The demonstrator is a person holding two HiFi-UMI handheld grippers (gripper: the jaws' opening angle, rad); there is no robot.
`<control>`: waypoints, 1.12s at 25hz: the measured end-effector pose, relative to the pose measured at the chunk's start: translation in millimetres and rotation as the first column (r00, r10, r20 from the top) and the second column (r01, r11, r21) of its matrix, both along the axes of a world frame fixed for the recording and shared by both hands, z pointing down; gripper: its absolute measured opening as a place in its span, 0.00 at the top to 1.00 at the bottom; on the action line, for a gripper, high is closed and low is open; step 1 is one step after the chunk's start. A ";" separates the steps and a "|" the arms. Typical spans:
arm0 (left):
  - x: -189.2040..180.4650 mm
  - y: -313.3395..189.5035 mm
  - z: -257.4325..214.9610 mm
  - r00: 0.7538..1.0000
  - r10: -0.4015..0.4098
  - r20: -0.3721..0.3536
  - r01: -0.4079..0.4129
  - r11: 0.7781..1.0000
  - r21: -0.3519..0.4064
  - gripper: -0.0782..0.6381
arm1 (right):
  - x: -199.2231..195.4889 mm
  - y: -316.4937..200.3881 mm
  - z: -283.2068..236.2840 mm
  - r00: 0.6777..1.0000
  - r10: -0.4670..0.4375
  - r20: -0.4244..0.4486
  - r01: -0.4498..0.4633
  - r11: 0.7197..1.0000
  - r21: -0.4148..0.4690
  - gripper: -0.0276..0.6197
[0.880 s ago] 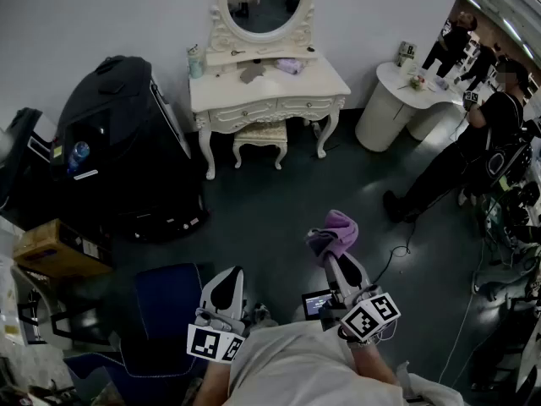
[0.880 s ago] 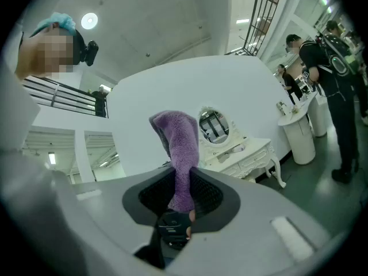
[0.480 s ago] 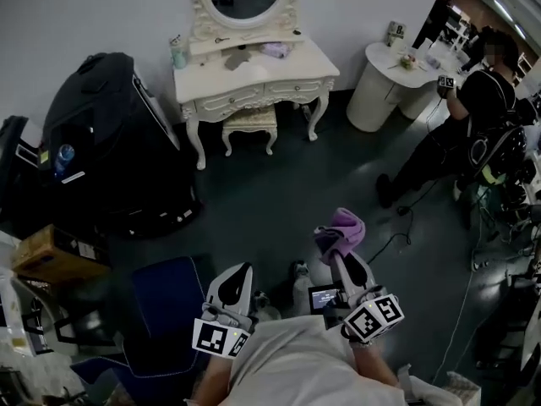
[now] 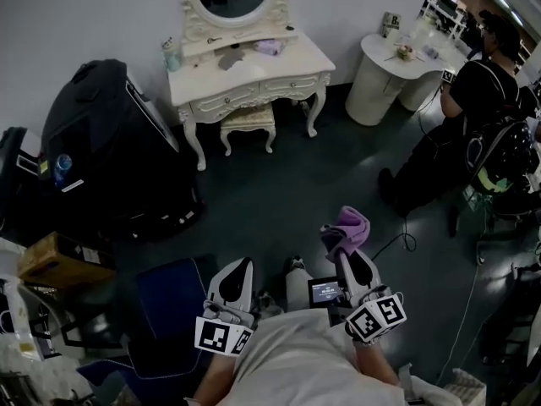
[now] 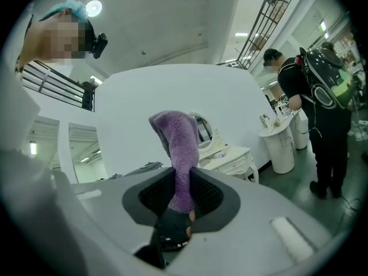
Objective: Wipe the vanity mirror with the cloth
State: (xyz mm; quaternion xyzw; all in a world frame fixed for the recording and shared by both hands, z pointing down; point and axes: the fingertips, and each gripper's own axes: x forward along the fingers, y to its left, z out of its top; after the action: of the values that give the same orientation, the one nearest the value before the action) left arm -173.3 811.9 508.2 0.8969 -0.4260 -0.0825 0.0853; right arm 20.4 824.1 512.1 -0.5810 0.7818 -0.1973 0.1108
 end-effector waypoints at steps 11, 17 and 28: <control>27.2 -63.5 -1.1 0.997 -0.048 0.063 0.048 0.999 0.014 0.89 | 8.2 -84.2 -5.8 0.995 -0.098 -0.022 0.099 0.993 0.065 0.83; 63.4 -120.2 -3.9 0.992 -0.099 0.082 0.099 0.995 0.008 0.89 | 36.5 -144.9 -6.9 0.986 -0.168 0.003 0.167 0.983 0.076 0.83; 153.6 -185.8 -0.3 0.978 -0.184 0.093 0.186 0.983 -0.007 0.89 | 104.6 -230.2 -2.3 0.953 -0.304 -0.011 0.304 0.949 0.081 0.82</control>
State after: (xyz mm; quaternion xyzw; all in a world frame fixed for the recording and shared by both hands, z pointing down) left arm -19.7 626.1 507.9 0.8555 -0.5117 -0.0452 0.0648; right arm 125.0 593.9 509.7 -0.4485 0.8693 -0.1801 0.1034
